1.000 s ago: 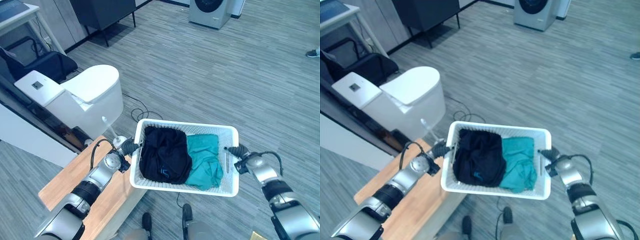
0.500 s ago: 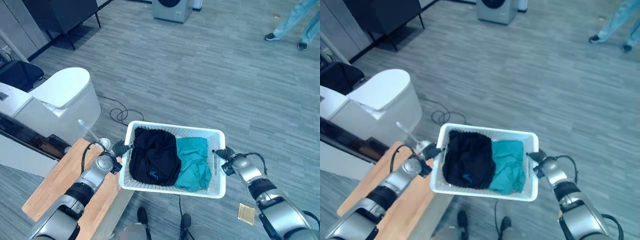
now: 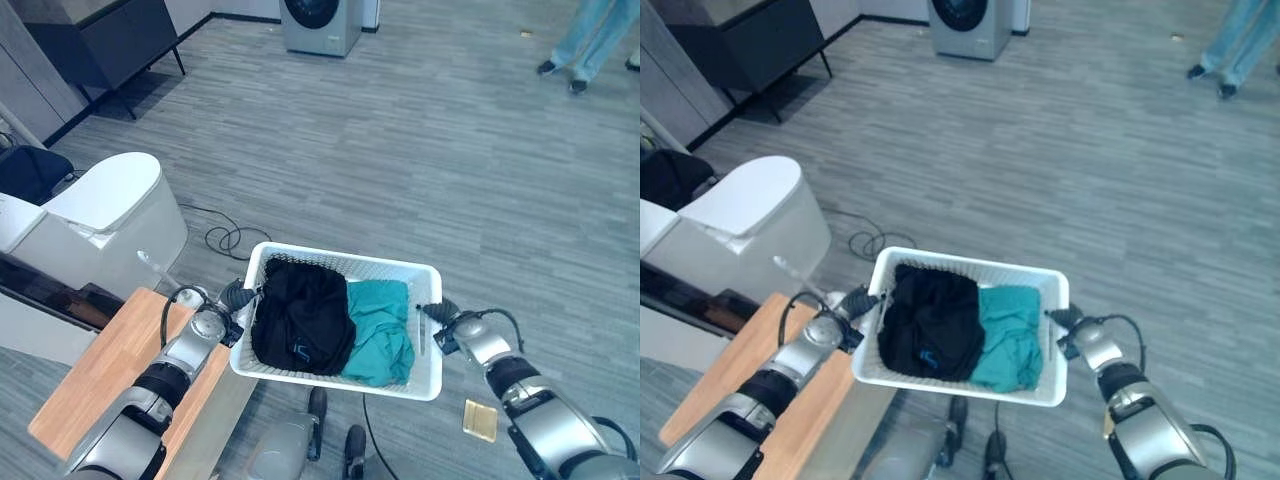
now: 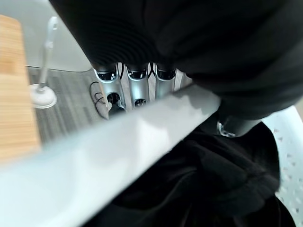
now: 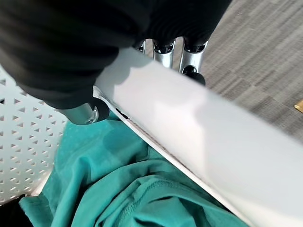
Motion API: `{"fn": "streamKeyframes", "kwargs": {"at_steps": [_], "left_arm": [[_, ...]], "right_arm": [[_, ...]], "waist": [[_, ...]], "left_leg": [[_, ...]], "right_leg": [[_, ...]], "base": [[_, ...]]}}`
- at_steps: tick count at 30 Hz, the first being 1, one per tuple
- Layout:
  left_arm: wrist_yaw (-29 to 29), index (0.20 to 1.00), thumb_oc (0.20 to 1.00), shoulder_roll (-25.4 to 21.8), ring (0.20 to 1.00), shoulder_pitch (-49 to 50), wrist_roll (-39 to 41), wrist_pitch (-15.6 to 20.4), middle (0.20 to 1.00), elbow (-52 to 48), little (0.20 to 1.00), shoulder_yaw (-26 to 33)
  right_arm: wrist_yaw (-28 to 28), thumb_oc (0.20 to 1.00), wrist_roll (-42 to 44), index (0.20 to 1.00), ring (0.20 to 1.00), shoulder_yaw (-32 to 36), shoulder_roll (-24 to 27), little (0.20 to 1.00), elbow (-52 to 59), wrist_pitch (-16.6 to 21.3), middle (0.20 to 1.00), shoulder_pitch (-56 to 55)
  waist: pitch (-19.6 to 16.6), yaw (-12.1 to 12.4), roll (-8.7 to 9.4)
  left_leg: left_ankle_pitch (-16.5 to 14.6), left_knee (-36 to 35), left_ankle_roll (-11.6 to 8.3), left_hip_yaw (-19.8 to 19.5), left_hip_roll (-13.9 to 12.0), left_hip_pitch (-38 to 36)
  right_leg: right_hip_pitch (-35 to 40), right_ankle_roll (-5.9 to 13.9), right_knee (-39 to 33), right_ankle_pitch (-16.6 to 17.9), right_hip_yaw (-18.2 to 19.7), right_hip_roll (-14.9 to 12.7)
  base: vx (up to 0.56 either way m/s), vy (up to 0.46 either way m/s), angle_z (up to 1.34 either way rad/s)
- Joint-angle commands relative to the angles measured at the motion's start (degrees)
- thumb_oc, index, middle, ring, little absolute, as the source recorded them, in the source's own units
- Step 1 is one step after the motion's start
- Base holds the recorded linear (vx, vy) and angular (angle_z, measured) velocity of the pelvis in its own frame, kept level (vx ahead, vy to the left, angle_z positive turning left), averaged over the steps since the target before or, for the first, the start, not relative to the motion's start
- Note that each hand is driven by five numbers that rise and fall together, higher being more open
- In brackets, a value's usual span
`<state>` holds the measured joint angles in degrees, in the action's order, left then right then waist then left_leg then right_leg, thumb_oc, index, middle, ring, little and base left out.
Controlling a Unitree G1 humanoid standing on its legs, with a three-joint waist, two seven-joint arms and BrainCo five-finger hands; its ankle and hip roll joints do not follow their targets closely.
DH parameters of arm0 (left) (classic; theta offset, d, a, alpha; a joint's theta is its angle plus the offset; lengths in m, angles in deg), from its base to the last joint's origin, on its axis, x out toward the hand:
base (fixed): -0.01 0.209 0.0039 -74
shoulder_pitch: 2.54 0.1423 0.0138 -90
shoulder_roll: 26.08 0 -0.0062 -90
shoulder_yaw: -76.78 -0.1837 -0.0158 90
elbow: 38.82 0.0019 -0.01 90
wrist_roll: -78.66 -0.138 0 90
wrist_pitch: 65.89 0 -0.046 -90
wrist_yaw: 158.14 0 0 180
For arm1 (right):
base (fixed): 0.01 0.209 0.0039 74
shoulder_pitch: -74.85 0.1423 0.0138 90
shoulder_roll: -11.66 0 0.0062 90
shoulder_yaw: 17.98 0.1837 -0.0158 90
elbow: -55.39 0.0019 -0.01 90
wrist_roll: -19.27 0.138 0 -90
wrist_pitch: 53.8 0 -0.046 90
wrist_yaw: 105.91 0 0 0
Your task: Grab the laundry basket,head to the washer,open it,put in the laundry and shut it.
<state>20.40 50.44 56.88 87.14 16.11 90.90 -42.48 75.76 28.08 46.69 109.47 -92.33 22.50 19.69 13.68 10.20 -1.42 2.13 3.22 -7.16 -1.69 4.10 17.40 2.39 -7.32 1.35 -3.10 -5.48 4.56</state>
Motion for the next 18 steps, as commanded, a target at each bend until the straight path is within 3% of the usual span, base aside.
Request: {"fn": "streamKeyframes", "kwargs": {"at_steps": [1, 3, 4, 5, 6, 7, 8, 9, 10, 11, 12, 13, 15, 16, 17, 18], "left_arm": [[-1.4, 0.200, 0.200, -1.8, 0.200, -5.9, 2.4, 4.0, 0.200, 0.7, 0.200, 0.5], [-1.8, 0.200, 0.200, -2.1, 0.200, -7.0, 3.7, 4.2, 0.200, 2.0, 0.200, 0.5], [-1.6, 0.200, 0.200, -2.7, 0.200, -6.7, 4.0, 4.2, 0.200, 1.9, 0.200, 0.8], [-1.6, 0.200, 0.200, -3.3, 0.200, -6.4, 3.6, 4.2, 0.200, 1.5, 0.200, 0.9], [-1.5, 0.200, 0.200, -3.7, 0.200, -6.2, 3.7, 4.3, 0.200, 1.9, 0.200, 1.0], [-1.5, 0.200, 0.200, -3.7, 0.200, -6.2, 3.7, 4.3, 0.200, 1.9, 0.200, 1.0], [-1.7, 0.200, 0.200, -4.4, 0.200, -5.5, 3.0, 4.2, 0.200, 1.8, 0.200, 1.3], [-1.0, 0.200, 0.200, -4.7, 0.200, -4.5, 2.5, 3.9, 0.200, 1.4, 0.200, 1.6], [-1.3, 0.200, 0.200, -4.7, 0.200, -4.3, 2.1, 3.9, 0.200, 1.0, 0.200, 1.7], [-1.5, 0.200, 0.200, -4.7, 0.200, -4.0, 1.9, 3.6, 0.200, 1.3, 0.200, 2.1], [-1.5, 0.200, 0.200, -4.7, 0.200, -4.0, 1.8, 3.6, 0.200, 1.3, 0.200, 2.1], [-1.4, 0.200, 0.200, -4.0, 0.200, -4.4, 1.9, 3.6, 0.200, 1.7, 0.200, 2.1], [-1.4, 0.200, 0.200, -4.1, 0.200, -4.3, 2.0, 3.5, 0.200, 1.2, 0.200, 2.0], [-1.3, 0.200, 0.200, -3.1, 0.200, -5.8, 1.7, 3.8, 0.200, 2.2, 0.200, 1.1], [-1.3, 0.200, 0.200, -3.1, 0.200, -5.9, 1.7, 3.8, 0.200, 2.3, 0.200, 1.1], [-1.4, 0.200, 0.200, -2.5, 0.200, -7.2, 0.8, 4.1, 0.200, 2.9, 0.200, 0.4]], "right_arm": [[1.9, 0.200, 4.3, 0.200, 0.200, 0.0, 0.6, 0.200, -0.1, 6.1, 0.200, 9.1], [2.5, 0.200, 4.7, 0.200, 0.200, -0.8, -0.7, 0.200, -2.6, 6.2, 0.200, 10.3], [2.7, 0.200, 4.4, 0.200, 0.200, -1.1, -1.0, 0.200, -3.0, 6.1, 0.200, 10.3], [2.5, 0.200, 4.7, 0.200, 0.200, -0.2, -1.7, 0.200, -2.2, 6.3, 0.200, 8.8], [2.8, 0.200, 4.5, 0.200, 0.200, 0.2, -2.6, 0.200, -1.5, 6.5, 0.200, 7.4], [2.8, 0.200, 4.5, 0.200, 0.200, 0.3, -2.7, 0.200, -1.5, 6.5, 0.200, 7.4], [3.3, 0.200, 4.6, 0.200, 0.200, 1.1, -3.6, 0.200, -0.4, 6.7, 0.200, 6.0], [4.4, 0.200, 4.0, 0.200, 0.200, 1.9, -3.8, 0.200, 0.1, 6.3, 0.200, 4.4], [5.0, 0.200, 3.3, 0.200, 0.200, 2.3, -3.4, 0.200, 1.2, 6.1, 0.200, 3.8], [5.2, 0.200, 3.2, 0.200, 0.200, 2.7, -3.2, 0.200, 1.6, 6.0, 0.200, 3.5], [5.2, 0.200, 3.1, 0.200, 0.200, 2.6, -3.2, 0.200, 1.7, 5.9, 0.200, 3.4], [4.6, 0.200, 3.4, 0.200, 0.200, 3.0, -2.1, 0.200, 1.5, 6.2, 0.200, 3.7], [4.6, 0.200, 3.6, 0.200, 0.200, 3.1, -1.4, 0.200, 1.6, 6.1, 0.200, 3.8], [4.2, 0.200, 4.3, 0.200, 0.200, 2.7, 0.4, 0.200, 1.3, 6.2, 0.200, 4.8], [4.2, 0.200, 4.4, 0.200, 0.200, 2.7, 0.4, 0.200, 1.3, 6.2, 0.200, 4.9], [4.0, 0.200, 5.0, 0.200, 0.200, 2.7, 1.2, 0.200, 1.6, 5.9, 0.200, 5.7]], "waist": [[-3.2, 1.5, 1.16], [-3.2, 3.2, 2.57], [-4.4, 3.8, 3.17], [-4.7, 4.0, 4.25], [-5.2, 4.3, 5.99], [-5.4, 4.4, 5.87], [-5.9, 4.5, 7.22], [-6.1, 3.1, 6.41], [-5.7, 1.7, 4.73], [-5.9, 0.6, 3.42], [-5.7, 0.3, 3.70], [-5.6, -2.4, 2.21], [-5.5, -3.9, 1.90], [-5.1, -6.6, 1.96], [-5.0, -6.8, 1.79], [-5.6, -8.1, 2.70]], "left_leg": [[5.3, 2.5, 5.66, 1.2, 3.1, 4.3], [5.8, 4.7, 5.91, 2.2, 2.2, 7.0], [5.6, 4.9, 7.19, 3.2, 1.5, 5.6], [5.6, 4.9, 8.33, 3.8, 1.3, 4.0], [4.2, 5.7, 9.50, 4.1, 2.1, 3.2], [4.3, 5.6, 9.45, 4.1, 1.9, 3.4], [2.5, 6.5, 10.68, 4.3, 2.8, 2.0], [0.0, 6.9, 12.18, 3.7, 2.6, -2.0], [-0.2, 6.8, 12.08, 2.4, 1.3, -4.0], [-1.0, 6.3, 12.35, 1.8, 0.4, -6.0], [-1.1, 6.4, 12.42, 1.6, 0.8, -6.0], [-2.6, 4.7, 12.84, -1.7, 1.2, -11.1], [-3.0, 4.1, 12.64, -3.3, 1.3, -13.1], [-5.7, 3.3, 11.70, -7.8, 2.2, -17.5], [-5.6, 3.2, 11.66, -8.0, 2.1, -17.6], [-8.2, 2.0, 10.35, -10.5, 3.1, -20.7]], "right_leg": [[5.7, 8.75, 2.3, -7.7, 3.9, 1.1], [9.1, 8.62, 3.6, -10.0, 6.1, 2.1], [9.9, 8.10, 5.1, -11.2, 6.7, 3.0], [9.6, 8.44, 7.8, -10.5, 6.2, 3.1], [9.0, 10.31, 12.5, -8.3, 5.2, 2.7], [8.8, 10.27, 12.5, -8.1, 5.3, 2.9], [6.2, 16.12, 20.3, -0.2, 4.8, 1.5], [1.8, 21.71, 34.1, 9.2, 3.2, -1.2], [-2.1, 21.80, 41.1, 11.3, 1.9, -0.9], [-4.9, 20.68, 43.4, 10.1, 1.2, -1.4], [-4.9, 20.69, 44.1, 9.5, 1.0, -1.9], [-11.6, 17.24, 43.1, 5.0, 1.4, -3.5], [-13.5, 16.31, 39.6, 4.0, 1.6, -4.1], [-18.3, 15.15, 28.2, 1.1, 5.2, -4.0], [-18.0, 15.11, 27.8, 1.3, 4.9, -4.0], [-20.7, 15.54, 12.8, 2.9, 8.1, -7.1]], "base": [[0.26, -0.040, -0.24], [0.57, -0.037, -0.32], [0.67, -0.026, -0.47], [0.59, -0.007, -0.50], [0.35, -0.016, -0.46], [0.34, 0.037, -0.32], [0.51, 0.108, -0.24], [0.67, 0.152, -0.17], [0.71, 0.160, -0.27], [0.36, 0.078, -0.07], [0.64, 0.073, 0.38], [0.60, 0.030, 0.71], [0.59, -0.047, 0.63], [0.43, -0.122, 0.74], [0.82, -0.267, 0.85], [0.62, -0.220, 1.12]]}}
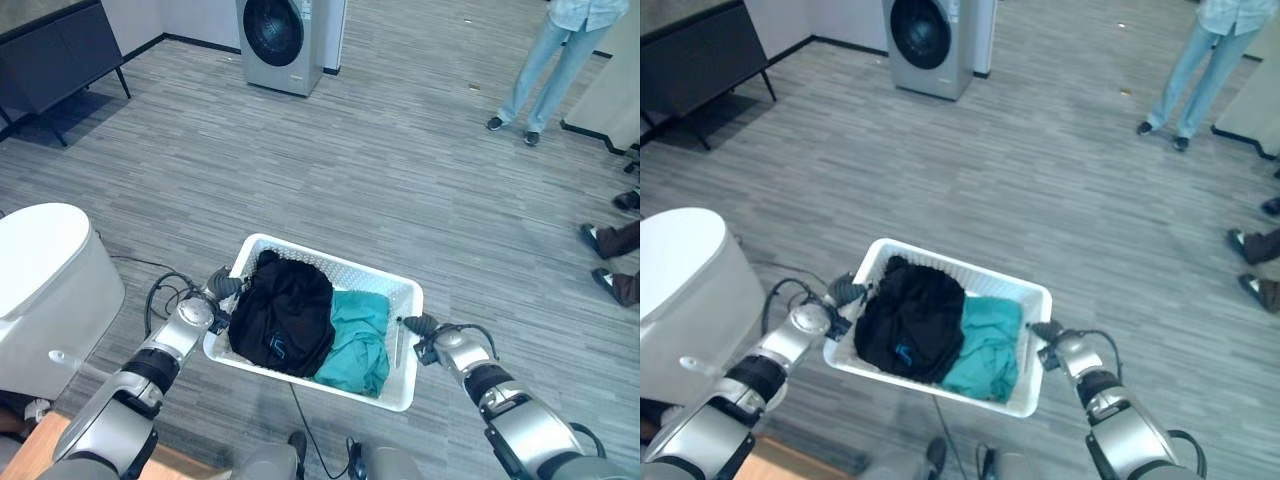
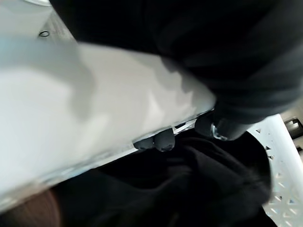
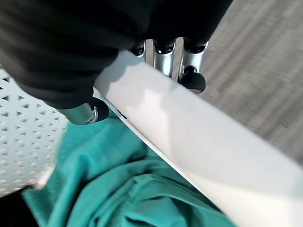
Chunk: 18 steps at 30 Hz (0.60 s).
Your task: Grab the laundry basket,head to the washer,open it,put in the laundry and shut it.
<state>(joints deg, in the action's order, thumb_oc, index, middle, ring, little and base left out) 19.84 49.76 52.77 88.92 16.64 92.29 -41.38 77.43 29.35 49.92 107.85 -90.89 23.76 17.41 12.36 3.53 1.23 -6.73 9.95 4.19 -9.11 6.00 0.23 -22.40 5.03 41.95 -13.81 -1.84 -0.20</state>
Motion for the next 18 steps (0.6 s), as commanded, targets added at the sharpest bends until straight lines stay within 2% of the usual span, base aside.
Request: {"fn": "streamKeyframes", "kwargs": {"at_steps": [1, 2, 4, 5, 6, 7, 8, 9, 10, 11, 12, 13, 14, 15, 17, 18], "left_arm": [[-1.2, 0.200, 0.200, -1.3, 0.200, -3.8, -1.4, 4.0, 0.200, 1.8, 0.200, -0.8], [-1.3, 0.200, 0.200, -1.1, 0.200, -4.0, -1.7, 4.2, 0.200, 2.5, 0.200, -0.4], [-1.5, 0.200, 0.200, -1.7, 0.200, -3.7, -2.6, 4.5, 0.200, 3.2, 0.200, -0.3], [-1.5, 0.200, 0.200, -1.5, 0.200, -3.7, -3.2, 4.4, 0.200, 3.5, 0.200, -0.6], [-1.3, 0.200, 0.200, -1.3, 0.200, -2.9, -3.0, 4.6, 0.200, 3.1, 0.200, 0.0], [-1.0, 0.200, 0.200, -1.2, 0.200, -1.5, -2.4, 4.7, 0.200, 2.7, 0.200, 0.4], [-1.1, 0.200, 0.200, -1.3, 0.200, -0.3, -1.5, 4.6, 0.200, 1.9, 0.200, 1.2], [-1.1, 0.200, 0.200, -1.3, 0.200, -0.3, -1.5, 4.6, 0.200, 1.9, 0.200, 1.2], [-1.3, 0.200, 0.200, -2.5, 0.200, 0.9, -0.5, 3.8, 0.200, 0.6, 0.200, 2.2], [-1.1, 0.200, 0.200, -3.0, 0.200, 1.0, -0.4, 3.5, 0.200, -0.5, 0.200, 2.4], [-1.1, 0.200, 0.200, -3.0, 0.200, 0.9, -0.4, 3.4, 0.200, -0.5, 0.200, 2.4], [-1.5, 0.200, 0.200, -3.4, 0.200, 1.1, -0.3, 3.6, 0.200, -1.0, 0.200, 2.7], [-2.1, 0.200, 0.200, -2.7, 0.200, 0.5, 0.3, 3.4, 0.200, -1.6, 0.200, 2.9], [-2.1, 0.200, 0.200, -2.2, 0.200, 0.5, 0.5, 3.4, 0.200, -1.9, 0.200, 3.2], [-2.1, 0.200, 0.200, -2.2, 0.200, 0.4, 0.1, 3.5, 0.200, -2.6, 0.200, 3.9], [-2.1, 0.200, 0.200, -2.2, 0.200, 0.4, 0.1, 3.5, 0.200, -2.6, 0.200, 3.9]], "right_arm": [[2.1, 0.200, 4.0, 0.200, 0.200, -0.2, 3.1, 0.200, 0.7, 4.7, 0.200, 8.2], [1.9, 0.200, 3.9, 0.200, 0.200, 0.2, 3.2, 0.200, 1.1, 4.8, 0.200, 8.2], [2.2, 0.200, 3.4, 0.200, 0.200, 0.0, 3.2, 0.200, 2.8, 4.5, 0.200, 7.8], [2.0, 0.200, 3.0, 0.200, 0.200, -0.1, 3.1, 0.200, 4.1, 4.6, 0.200, 7.4], [2.3, 0.200, 2.9, 0.200, 0.200, 0.0, 2.8, 0.200, 5.2, 4.4, 0.200, 7.2], [2.4, 0.200, 2.7, 0.200, 0.200, -0.4, 2.7, 0.200, 6.6, 4.6, 0.200, 6.9], [2.3, 0.200, 2.9, 0.200, 0.200, 0.2, 3.3, 0.200, 7.9, 4.2, 0.200, 6.0], [2.3, 0.200, 2.9, 0.200, 0.200, 0.2, 3.3, 0.200, 7.9, 4.2, 0.200, 5.9], [0.8, 0.200, 4.7, 0.200, 0.200, 0.8, 3.7, 0.200, 10.9, 4.7, 0.200, 4.4], [0.4, 0.200, 5.0, 0.200, 0.200, 0.9, 4.1, 0.200, 11.7, 4.6, 0.200, 4.7], [0.4, 0.200, 5.0, 0.200, 0.200, 0.9, 4.1, 0.200, 11.7, 4.6, 0.200, 4.7], [-0.1, 0.200, 5.2, 0.200, 0.200, 0.6, 4.2, 0.200, 12.9, 4.5, 0.200, 4.8], [-1.3, 0.200, 5.8, 0.200, 0.200, 0.9, 4.3, 0.200, 14.5, 4.8, 0.200, 4.4], [-1.4, 0.200, 5.7, 0.200, 0.200, 1.1, 4.1, 0.200, 15.3, 4.8, 0.200, 3.7], [-0.9, 0.200, 4.9, 0.200, 0.200, 1.7, 4.6, 0.200, 17.7, 4.7, 0.200, 2.0], [-0.9, 0.200, 4.9, 0.200, 0.200, 1.7, 4.6, 0.200, 17.8, 4.7, 0.200, 2.0]], "waist": [[-3.8, -2.4, -0.44], [-3.8, -3.1, -1.00], [-4.4, -4.0, -1.40], [-5.2, -4.2, -0.63], [-6.3, -4.6, 0.46], [-7.2, -5.5, -0.36], [-6.9, -5.8, -0.05], [-7.1, -5.8, -0.34], [-6.0, -6.2, 1.83], [-4.8, -5.6, 2.33], [-5.0, -5.8, 2.37], [-4.5, -5.3, 2.43], [-3.2, -3.4, 2.74], [-2.8, -2.5, 2.31], [-2.9, -0.3, 1.84], [-2.9, -0.2, 1.95]], "left_leg": [[-0.9, -5.1, -1.55, -4.8, 0.5, -5.8], [-2.6, -5.3, -2.16, -5.6, -0.3, -8.0], [-5.3, -5.4, -3.21, -5.4, -2.0, -12.1], [-6.4, -4.8, -3.56, -5.3, -2.3, -13.4], [-5.2, -2.4, -4.54, -5.1, -2.7, -13.8], [-1.7, 2.7, -6.09, -4.1, -5.0, -14.2], [4.5, 12.7, -7.12, -1.7, -6.5, -9.4], [4.1, 13.0, -7.03, -1.7, -6.8, -9.2], [13.4, 34.2, -7.10, 4.3, -12.1, -0.1], [12.8, 44.3, -6.73, 5.2, -12.8, 5.1], [12.8, 44.8, -6.71, 5.0, -12.7, 5.7], [12.5, 47.3, -6.05, 6.5, -13.9, 8.2], [11.7, 47.1, -5.91, 9.3, -14.8, 14.7], [10.5, 42.8, -6.21, 11.0, -14.0, 17.1], [10.9, 33.1, -6.30, 13.5, -11.0, 19.5], [11.0, 33.0, -6.29, 13.6, -10.9, 19.4]], "right_leg": [[3.3, 3.81, -34.3, 16.2, 5.2, -4.2], [1.1, 4.61, -38.9, 18.5, 4.8, -6.4], [1.8, 5.59, -42.4, 20.2, 1.2, -7.2], [3.4, 5.57, -42.7, 21.0, 0.1, -7.6], [4.7, 5.24, -41.5, 22.8, -0.5, -8.1], [6.0, 4.58, -39.4, 23.2, -0.1, -6.7], [7.1, 3.49, -37.7, 23.1, 0.7, -6.4], [7.0, 3.58, -37.6, 22.7, 0.6, -6.2], [11.1, -0.34, -36.8, 21.3, -0.7, -5.1], [13.0, -1.78, -37.1, 20.4, -0.9, -4.4], [12.7, -1.78, -37.2, 20.6, -1.1, -4.4], [14.2, -3.24, -37.3, 18.7, -1.6, -3.2], [18.1, -4.16, -37.6, 16.2, -2.4, -2.4], [19.9, -4.29, -37.5, 14.8, -2.7, -1.7], [22.4, -3.86, -37.0, 12.8, -1.8, -0.9], [22.4, -3.85, -37.0, 12.8, -1.7, -1.0]], "base": [[0.87, -0.298, 1.07], [0.72, -0.229, 0.80], [0.67, -0.242, 0.48], [0.65, -0.313, 0.44], [0.75, -0.365, 0.34], [0.67, -0.349, 0.42], [0.45, -0.211, 0.55], [0.43, -0.480, 0.66], [0.39, -0.554, 0.63], [0.36, -0.560, 0.46], [0.20, -0.293, -0.17], [0.38, -0.295, -0.40], [0.57, -0.330, -0.23], [0.60, -0.213, -0.13], [0.40, -0.004, -0.46], [0.56, 0.091, -0.91]]}}
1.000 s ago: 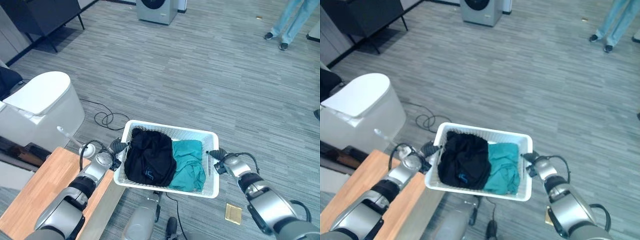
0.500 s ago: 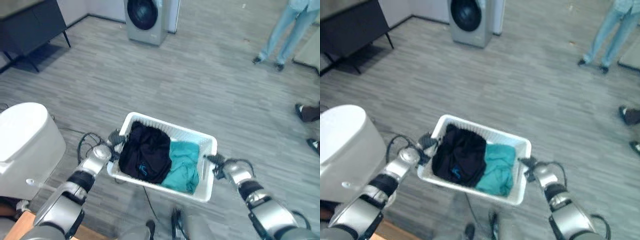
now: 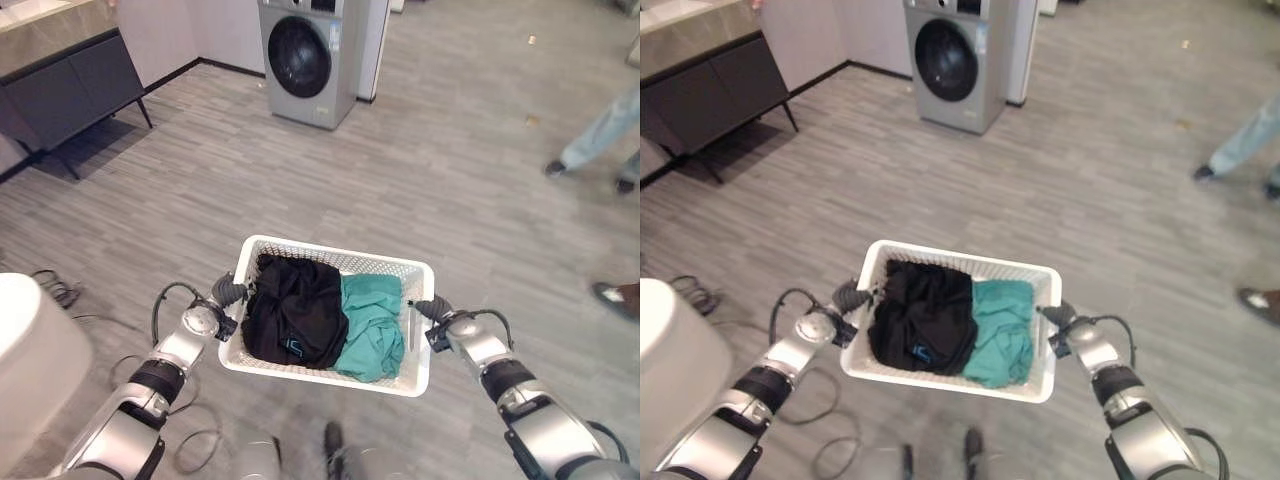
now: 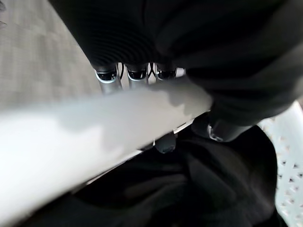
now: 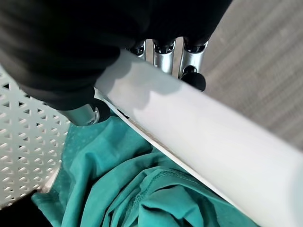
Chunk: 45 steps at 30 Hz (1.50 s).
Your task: Grab the laundry basket,head to the washer,open it,put in the laundry and shut it.
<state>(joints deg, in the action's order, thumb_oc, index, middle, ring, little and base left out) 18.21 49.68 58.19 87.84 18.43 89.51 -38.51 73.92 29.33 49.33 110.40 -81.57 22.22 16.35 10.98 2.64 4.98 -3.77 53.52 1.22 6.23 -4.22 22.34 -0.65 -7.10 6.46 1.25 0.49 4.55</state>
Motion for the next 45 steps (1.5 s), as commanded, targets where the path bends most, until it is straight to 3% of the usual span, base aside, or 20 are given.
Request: {"fn": "streamKeyframes", "kwargs": {"at_steps": [1, 5, 10, 12, 14, 16, 18, 19, 21, 23, 25, 28, 33, 34, 35, 37, 38, 39, 41, 45], "left_arm": [[-0.7, 0.200, 0.200, -2.4, 0.200, -5.7, 0.8, 2.1, 0.200, -0.3, 0.200, 1.5], [-1.0, 0.200, 0.200, -2.0, 0.200, -7.2, 1.3, 2.6, 0.200, 1.4, 0.200, 0.4], [-1.0, 0.200, 0.200, -2.3, 0.200, -5.3, 3.4, 3.4, 0.200, 0.9, 0.200, 1.3], [-0.6, 0.200, 0.200, -2.7, 0.200, -3.8, 3.2, 3.4, 0.200, -0.5, 0.200, 1.6], [-0.4, 0.200, 0.200, -3.9, 0.200, -1.9, 2.5, 3.1, 0.200, -2.6, 0.200, 2.1], [-0.5, 0.200, 0.200, -4.0, 0.200, -2.1, 2.4, 3.0, 0.200, -2.7, 0.200, 2.0], [-0.8, 0.200, 0.200, -4.7, 0.200, -2.9, 1.3, 2.5, 0.200, -3.0, 0.200, 2.3], [-0.9, 0.200, 0.200, -4.8, 0.200, -3.8, 0.8, 2.4, 0.200, -3.6, 0.200, 2.1], [-1.1, 0.200, 0.200, -4.4, 0.200, -4.2, 0.5, 2.4, 0.200, -3.4, 0.200, 2.0], [-0.8, 0.200, 0.200, -4.6, 0.200, -4.2, -0.5, 2.5, 0.200, -3.9, 0.200, 2.3], [-0.9, 0.200, 0.200, -4.1, 0.200, -4.3, -1.4, 2.6, 0.200, -3.9, 0.200, 2.6], [-1.5, 0.200, 0.200, -3.2, 0.200, -5.2, -2.9, 2.9, 0.200, -2.9, 0.200, 2.8], [-2.0, 0.200, 0.200, -2.2, 0.200, -6.8, -3.9, 3.2, 0.200, -1.6, 0.200, 2.5], [-2.3, 0.200, 0.200, -1.6, 0.200, -6.9, -4.2, 3.6, 0.200, -1.6, 0.200, 2.7], [-2.5, 0.200, 0.200, -1.9, 0.200, -7.2, -2.6, 3.8, 0.200, -1.5, 0.200, 2.3], [-2.8, 0.200, 0.200, -2.3, 0.200, -6.4, -1.5, 3.6, 0.200, -2.2, 0.200, 2.7], [-2.8, 0.200, 0.200, -2.3, 0.200, -6.4, -1.5, 3.6, 0.200, -2.2, 0.200, 2.8], [-3.0, 0.200, 0.200, -2.6, 0.200, -5.6, -0.4, 3.4, 0.200, -3.0, 0.200, 3.4], [-3.3, 0.200, 0.200, -2.7, 0.200, -6.0, 0.7, 3.3, 0.200, -3.8, 0.200, 3.4], [-3.2, 0.200, 0.200, -2.2, 0.200, -6.2, 0.7, 3.4, 0.200, -4.8, 0.200, 4.0]], "right_arm": [[2.8, 0.200, 4.4, 0.200, 0.200, 2.9, 2.4, 0.200, 10.3, 6.8, 0.200, 1.8], [2.3, 0.200, 4.3, 0.200, 0.200, 2.1, 1.1, 0.200, 8.5, 8.4, 0.200, 2.9], [3.3, 0.200, 4.3, 0.200, 0.200, 1.2, -1.3, 0.200, 9.8, 8.3, 0.200, 2.9], [3.8, 0.200, 3.3, 0.200, 0.200, 2.2, -1.6, 0.200, 11.0, 8.2, 0.200, 0.9], [4.4, 0.200, 2.7, 0.200, 0.200, 4.0, -2.1, 0.200, 11.5, 8.1, 0.200, -1.8], [4.2, 0.200, 2.6, 0.200, 0.200, 4.3, -2.1, 0.200, 11.8, 8.1, 0.200, -2.5], [4.1, 0.200, 1.6, 0.200, 0.200, 5.7, -1.0, 0.200, 14.2, 8.1, 0.200, -3.7], [4.0, 0.200, 1.5, 0.200, 0.200, 6.8, 0.4, 0.200, 16.2, 8.0, 0.200, -4.5], [3.8, 0.200, 1.7, 0.200, 0.200, 7.4, 1.1, 0.200, 17.0, 8.0, 0.200, -5.1], [3.7, 0.200, 1.8, 0.200, 0.200, 9.2, 2.9, 0.200, 19.4, 7.9, 0.200, -6.5], [3.4, 0.200, 2.3, 0.200, 0.200, 10.0, 3.9, 0.200, 20.9, 7.8, 0.200, -6.7], [3.5, 0.200, 2.7, 0.200, 0.200, 11.0, 4.8, 0.200, 22.6, 8.0, 0.200, -7.2], [3.8, 0.200, 2.2, 0.200, 0.200, 11.9, 5.6, 0.200, 26.9, 7.4, 0.200, -8.8], [4.1, 0.200, 2.0, 0.200, 0.200, 11.3, 5.5, 0.200, 27.8, 7.6, 0.200, -8.4], [3.8, 0.200, 3.1, 0.200, 0.200, 11.3, 5.9, 0.200, 29.2, 7.7, 0.200, -8.1], [2.6, 0.200, 4.5, 0.200, 0.200, 9.7, 5.1, 0.200, 28.2, 8.4, 0.200, -7.2], [2.6, 0.200, 4.6, 0.200, 0.200, 9.5, 5.1, 0.200, 28.0, 8.5, 0.200, -7.0], [2.3, 0.200, 5.1, 0.200, 0.200, 8.8, 5.2, 0.200, 28.1, 8.3, 0.200, -6.1], [1.6, 0.200, 5.2, 0.200, 0.200, 8.2, 5.6, 0.200, 27.6, 8.2, 0.200, -5.3], [1.9, 0.200, 4.6, 0.200, 0.200, 8.4, 6.0, 0.200, 28.2, 8.2, 0.200, -6.0]], "waist": [[-1.7, 2.6, -3.09], [-2.3, 6.3, -4.90], [-4.5, 8.5, -4.04], [-6.2, 9.1, -2.68], [-6.6, 8.4, -1.25], [-6.5, 7.9, -2.04], [-5.5, 4.8, -3.57], [-5.0, 2.9, -4.06], [-4.1, 1.3, -3.68], [-4.2, -0.2, -2.53], [-4.1, -2.0, -2.01], [-3.6, -3.6, -1.63], [-6.0, -5.7, -1.13], [-7.2, -6.2, -1.79], [-7.2, -7.1, -1.70], [-6.7, -5.9, -0.56], [-6.7, -6.0, -0.88], [-5.4, -4.8, -0.28], [-4.0, -2.9, 0.46], [-3.1, -0.6, 0.32]], "left_leg": [[9.3, -30.0, -3.01, -0.4, 0.0, -3.3], [13.0, -52.9, -3.96, -4.0, 3.0, -2.7], [15.1, -53.1, -3.29, -4.1, 3.2, -1.7], [15.9, -49.7, -1.64, -4.4, 4.8, -2.2], [10.7, -46.3, 1.59, -3.7, 6.7, -5.6], [9.8, -45.9, 1.95, -4.1, 6.0, -6.9], [6.3, -46.9, 3.15, -6.0, 6.2, -14.3], [4.8, -47.6, 2.67, -7.7, 6.5, -18.0], [3.7, -47.7, 2.39, -9.8, 7.6, -20.4], [1.0, -48.3, 1.15, -11.7, 8.8, -23.8], [-2.8, -48.8, -0.05, -14.0, 8.8, -27.7], [-6.8, -48.2, -1.12, -15.7, 8.2, -32.8], [-10.0, -45.9, -2.85, -16.9, 5.0, -40.2], [-8.4, -43.4, -4.13, -16.4, 3.3, -41.1], [3.5, -26.0, -7.74, -15.6, 0.2, -33.8], [9.2, -11.9, -6.56, -14.2, -0.4, -28.0], [8.7, -10.6, -6.59, -14.3, -0.6, -27.2], [9.5, -1.6, -4.17, -13.7, -0.8, -21.2], [6.2, -0.9, -2.33, -12.4, -1.1, -14.3], [3.4, -15.9, -2.18, -9.4, 0.3, -9.3]], "right_leg": [[3.8, 9.32, -1.2, -5.6, -3.9, -4.4], [9.5, 9.66, 0.1, -11.3, -2.2, -1.5], [16.3, 10.81, 2.4, -15.6, 1.8, -2.4], [16.1, 13.23, 7.9, -10.2, 2.3, -4.6], [10.7, 18.92, 26.3, 7.1, 2.1, -7.9], [8.2, 19.29, 32.3, 10.2, 1.8, -6.4], [-1.0, 17.44, 39.3, 6.1, -2.8, -8.7], [-6.2, 15.63, 32.7, 1.4, -6.3, -10.0], [-8.1, 14.69, 28.9, -0.9, -6.9, -9.0], [-9.8, 14.85, 16.0, -1.9, -8.8, -10.0], [-10.1, 15.77, 1.3, 0.4, -9.6, -11.0], [-14.8, 18.26, -8.9, 5.5, -9.2, -12.5], [-13.6, 18.14, -8.3, 9.1, -10.8, -12.1], [-12.6, 17.32, -7.2, 9.3, -10.2, -10.9], [-11.5, 15.07, -3.2, 8.1, -8.3, -9.8], [-8.0, 11.94, -2.5, 5.8, -8.1, -8.4], [-8.3, 11.88, -2.3, 5.8, -8.3, -8.2], [-5.1, 9.75, -2.6, 3.5, -6.7, -6.2], [-2.0, 8.91, -2.9, 1.5, -5.7, -5.5], [1.2, 9.69, -3.8, -1.1, -4.9, -4.9]], "base": [[0.59, 0.112, -0.74], [0.64, 0.106, -0.45], [0.59, 0.181, -0.55], [0.63, 0.295, -0.59], [0.63, 0.357, -0.48], [0.53, 0.322, -0.30], [0.84, 0.390, 0.39], [0.57, 0.160, 0.90], [0.52, 0.044, 0.81], [0.58, -0.057, 1.07], [0.59, -0.120, 1.45], [0.63, -0.115, 0.56], [0.64, -0.183, 0.74], [0.56, -0.254, 0.40], [0.66, -0.347, 0.34], [0.38, -0.277, 0.02], [0.32, -0.289, -0.21], [0.30, -0.276, -0.41], [0.40, -0.240, -0.61], [0.33, 0.010, -0.31]]}}
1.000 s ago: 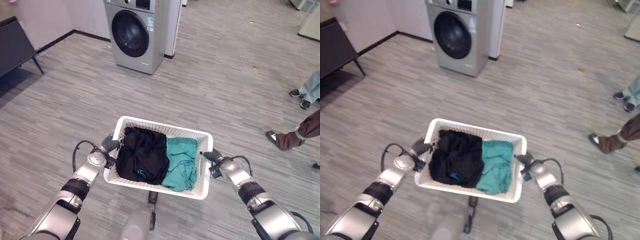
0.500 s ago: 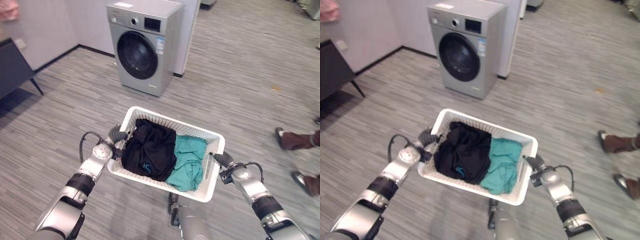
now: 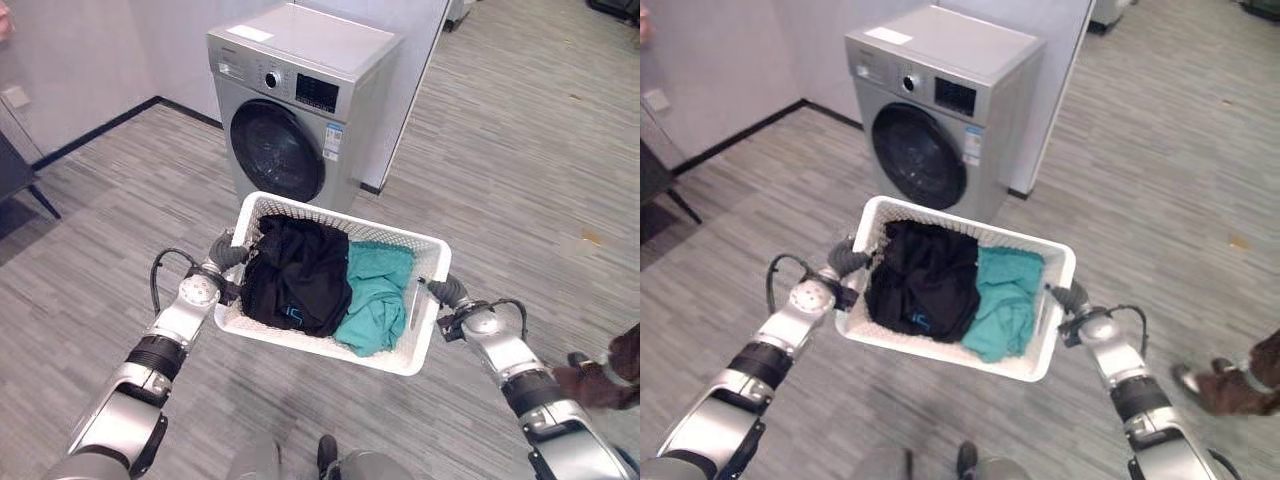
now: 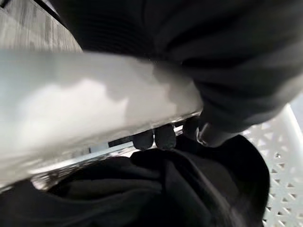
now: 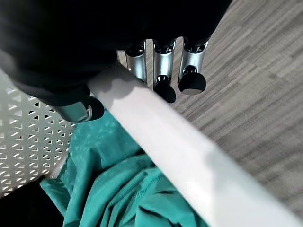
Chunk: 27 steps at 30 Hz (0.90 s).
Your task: Grab the laundry basket,head to the washer,open it,put in the laundry and shut it.
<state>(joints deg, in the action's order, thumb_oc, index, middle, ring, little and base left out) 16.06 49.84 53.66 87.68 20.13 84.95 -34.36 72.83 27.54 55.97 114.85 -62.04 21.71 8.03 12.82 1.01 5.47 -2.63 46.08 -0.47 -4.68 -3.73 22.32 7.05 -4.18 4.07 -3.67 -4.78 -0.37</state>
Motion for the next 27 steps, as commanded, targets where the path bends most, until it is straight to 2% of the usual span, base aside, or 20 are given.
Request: {"fn": "streamKeyframes", "kwargs": {"at_steps": [1, 2, 3, 4, 6, 8, 9, 11, 13, 14, 15, 16, 18, 19, 20, 21, 22, 23, 26, 27], "left_arm": [[-1.2, 0.200, 0.200, -2.5, 0.200, -1.9, 0.6, 1.9, 0.200, -0.8, 0.200, 0.1], [-1.1, 0.200, 0.200, -2.4, 0.200, -2.3, 0.6, 2.1, 0.200, -0.6, 0.200, -0.2], [-1.1, 0.200, 0.200, -2.4, 0.200, -2.3, 0.6, 2.1, 0.200, -0.5, 0.200, -0.2], [-1.1, 0.200, 0.200, -2.5, 0.200, -2.5, 0.6, 2.2, 0.200, -0.5, 0.200, -0.3], [-1.4, 0.200, 0.200, -2.5, 0.200, -2.5, 0.7, 2.6, 0.200, 0.4, 0.200, -0.3], [-1.7, 0.200, 0.200, -2.8, 0.200, -2.5, 1.3, 2.9, 0.200, 0.8, 0.200, -0.5], [-1.9, 0.200, 0.200, -2.9, 0.200, -2.9, 1.8, 3.2, 0.200, 1.2, 0.200, -0.6], [-2.2, 0.200, 0.200, -2.8, 0.200, -4.0, 2.0, 3.4, 0.200, 1.7, 0.200, -1.2], [-2.8, 0.200, 0.200, -3.8, 0.200, -6.5, 2.1, 3.6, 0.200, 3.8, 0.200, -2.5], [-2.9, 0.200, 0.200, -5.6, 0.200, -8.7, 2.0, 3.5, 0.200, 3.3, 0.200, -3.9], [-2.9, 0.200, 0.200, -6.3, 0.200, -8.9, 2.0, 3.3, 0.200, 3.1, 0.200, -3.8], [-2.5, 0.200, 0.200, -9.1, 0.200, -10.8, 2.9, 3.0, 0.200, 2.4, 0.200, -3.8], [-2.3, 0.200, 0.200, -10.5, 0.200, -12.8, 2.9, 3.3, 0.200, 3.0, 0.200, -4.9], [-2.1, 0.200, 0.200, -11.1, 0.200, -13.0, 2.9, 3.5, 0.200, 3.1, 0.200, -5.0], [-2.1, 0.200, 0.200, -11.1, 0.200, -13.0, 2.9, 3.5, 0.200, 3.2, 0.200, -4.9], [-2.1, 0.200, 0.200, -11.3, 0.200, -13.6, 2.8, 3.6, 0.200, 3.5, 0.200, -4.9], [-2.1, 0.200, 0.200, -12.4, 0.200, -14.3, 2.6, 3.9, 0.200, 4.2, 0.200, -4.7], [-2.5, 0.200, 0.200, -13.0, 0.200, -15.4, 2.6, 4.2, 0.200, 5.2, 0.200, -4.8], [-2.4, 0.200, 0.200, -13.1, 0.200, -17.4, 2.7, 4.3, 0.200, 7.0, 0.200, -5.7], [-2.6, 0.200, 0.200, -13.3, 0.200, -19.6, 3.3, 4.5, 0.200, 9.8, 0.200, -6.9]], "right_arm": [[3.0, 0.200, 6.0, 0.200, 0.200, 2.2, 1.8, 0.200, 8.9, 9.0, 0.200, 1.8], [2.8, 0.200, 5.7, 0.200, 0.200, 2.1, 1.8, 0.200, 8.5, 9.4, 0.200, 2.0], [2.8, 0.200, 5.7, 0.200, 0.200, 2.1, 1.8, 0.200, 8.4, 9.5, 0.200, 2.0], [2.5, 0.200, 5.5, 0.200, 0.200, 1.9, 1.7, 0.200, 7.7, 9.8, 0.200, 2.3], [2.7, 0.200, 5.2, 0.200, 0.200, 1.0, 0.2, 0.200, 5.5, 10.1, 0.200, 3.4], [2.5, 0.200, 5.4, 0.200, 0.200, 0.2, -0.7, 0.200, 4.6, 10.1, 0.200, 4.8], [2.4, 0.200, 5.5, 0.200, 0.200, -0.1, -0.7, 0.200, 3.7, 9.9, 0.200, 5.7], [2.0, 0.200, 4.8, 0.200, 0.200, 0.8, -0.5, 0.200, 3.7, 9.8, 0.200, 5.8], [1.6, 0.200, 4.8, 0.200, 0.200, 1.2, -0.6, 0.200, 2.3, 9.8, 0.200, 6.4], [1.7, 0.200, 3.7, 0.200, 0.200, 1.3, 0.2, 0.200, 0.4, 9.4, 0.200, 8.2], [1.6, 0.200, 3.4, 0.200, 0.200, 1.3, 0.4, 0.200, -1.0, 9.4, 0.200, 9.0], [1.4, 0.200, 2.8, 0.200, 0.200, 2.1, 2.3, 0.200, -4.5, 8.5, 0.200, 10.5], [1.7, 0.200, 3.0, 0.200, 0.200, 1.0, 4.5, 0.200, -8.2, 8.2, 0.200, 13.2], [2.2, 0.200, 3.0, 0.200, 0.200, 0.3, 5.0, 0.200, -9.7, 8.2, 0.200, 14.2], [2.2, 0.200, 3.0, 0.200, 0.200, 0.3, 5.0, 0.200, -9.8, 8.3, 0.200, 14.3], [2.5, 0.200, 2.8, 0.200, 0.200, -0.4, 5.5, 0.200, -11.0, 8.0, 0.200, 15.3], [3.3, 0.200, 2.2, 0.200, 0.200, -1.2, 6.1, 0.200, -11.7, 7.6, 0.200, 16.1], [3.4, 0.200, 2.0, 0.200, 0.200, -1.9, 5.8, 0.200, -12.5, 7.8, 0.200, 17.1], [4.4, 0.200, 1.4, 0.200, 0.200, -3.6, 6.1, 0.200, -13.2, 7.3, 0.200, 18.2], [4.7, 0.200, 2.1, 0.200, 0.200, -4.3, 5.9, 0.200, -13.1, 7.3, 0.200, 19.0]], "waist": [[-5.1, 2.0, -1.11], [-5.1, 3.0, -1.59], [-4.9, 3.1, -1.34], [-4.7, 4.3, -1.82], [-4.5, 6.4, -2.46], [-4.2, 7.4, -2.66], [-4.9, 7.6, -3.25], [-6.4, 8.0, -4.19], [-7.3, 8.4, -3.24], [-6.7, 6.7, -4.09], [-6.5, 6.4, -4.86], [-6.7, 5.1, -5.77], [-6.9, 3.9, -5.09], [-6.9, 3.6, -5.11], [-6.8, 3.5, -5.21], [-7.0, 3.2, -5.07], [-6.8, 2.9, -4.70], [-6.6, 2.9, -4.67], [-6.9, 3.0, -3.85], [-8.2, 2.1, -3.02]], "left_leg": [[3.0, -23.6, -1.32, 2.8, -0.6, -7.4], [5.6, -31.1, -2.01, 2.8, -0.3, -7.4], [6.2, -32.7, -2.08, 3.1, -0.1, -8.4], [8.3, -38.4, -2.36, 2.1, 0.4, -8.3], [10.8, -46.4, -3.94, -3.6, 1.8, -7.9], [11.6, -45.6, -5.00, -7.5, 2.3, -6.6], [11.1, -44.2, -4.75, -8.5, 2.4, -7.1], [12.3, -41.8, -4.01, -7.9, 2.3, -7.8], [9.5, -39.2, -1.66, -7.0, 4.7, -8.9], [6.3, -38.8, 1.49, -5.9, 5.4, -13.0], [5.5, -38.8, 2.44, -5.3, 5.2, -14.6], [2.9, -40.4, 3.56, -4.1, 5.3, -20.6], [0.4, -40.7, 2.92, -4.1, 6.1, -23.3], [-0.7, -40.8, 2.56, -4.3, 5.8, -24.3], [-0.7, -40.8, 2.54, -4.4, 5.8, -24.4], [-1.8, -41.5, 2.12, -4.6, 5.5, -25.9], [-3.6, -41.8, 1.30, -5.0, 5.4, -27.9], [-4.9, -41.5, 1.02, -4.5, 5.0, -28.9], [-7.3, -40.0, 0.53, -3.6, 4.9, -30.4], [-7.7, -38.2, -0.85, -3.5, 3.4, -31.5]], "right_leg": [[-4.8, 7.49, -2.0, 2.2, -0.4, 0.6], [-3.2, 7.63, -2.3, 1.4, -0.3, 1.0], [-3.0, 7.61, -2.4, 1.3, -0.2, 0.8], [-1.4, 7.57, -2.7, 0.3, 0.3, 1.3], [1.6, 7.63, -3.3, -2.1, 2.8, 1.8], [3.0, 7.44, -2.5, -3.4, 5.4, 1.5], [4.4, 7.87, -1.6, -5.1, 6.4, 1.1], [5.5, 8.52, 0.6, -5.9, 6.9, 0.2], [3.5, 9.76, 10.1, -4.2, 7.9, -0.8], [-4.4, 12.61, 28.7, 5.2, 8.3, -1.6], [-7.0, 13.18, 34.3, 7.4, 7.3, -1.9], [-13.0, 11.95, 35.6, 5.0, 1.3, -7.4], [-14.5, 12.04, 22.6, 2.8, -1.2, -8.1], [-14.1, 12.22, 16.9, 3.0, -2.1, -8.4], [-13.9, 12.20, 16.7, 3.1, -2.2, -8.3], [-15.3, 12.69, 11.0, 3.9, -1.8, -8.6], [-16.8, 14.09, 3.1, 7.2, -1.5, -9.9], [-16.6, 14.78, -0.2, 8.9, -2.3, -10.3], [-15.2, 14.91, -2.5, 9.4, -3.9, -11.1], [-13.8, 14.16, -1.1, 9.5, -2.6, -10.2]], "base": [[0.37, 0.098, -0.44], [0.39, 0.092, -0.32], [0.31, 0.059, -0.27], [0.29, 0.070, -0.33], [0.50, 0.161, -0.55], [0.46, 0.222, -0.65], [0.46, 0.330, -0.46], [0.41, 0.332, -0.21], [0.42, 0.347, -0.11], [0.42, 0.417, -0.51], [0.70, 0.534, -0.42], [0.69, 0.267, -0.40], [0.58, 0.009, 0.15], [0.22, -0.095, 0.21], [0.24, -0.110, -0.14], [0.37, -0.178, -0.43], [0.48, -0.239, -0.38], [0.45, -0.224, 0.01], [0.26, -0.137, -0.27], [0.37, -0.191, -0.38]]}}
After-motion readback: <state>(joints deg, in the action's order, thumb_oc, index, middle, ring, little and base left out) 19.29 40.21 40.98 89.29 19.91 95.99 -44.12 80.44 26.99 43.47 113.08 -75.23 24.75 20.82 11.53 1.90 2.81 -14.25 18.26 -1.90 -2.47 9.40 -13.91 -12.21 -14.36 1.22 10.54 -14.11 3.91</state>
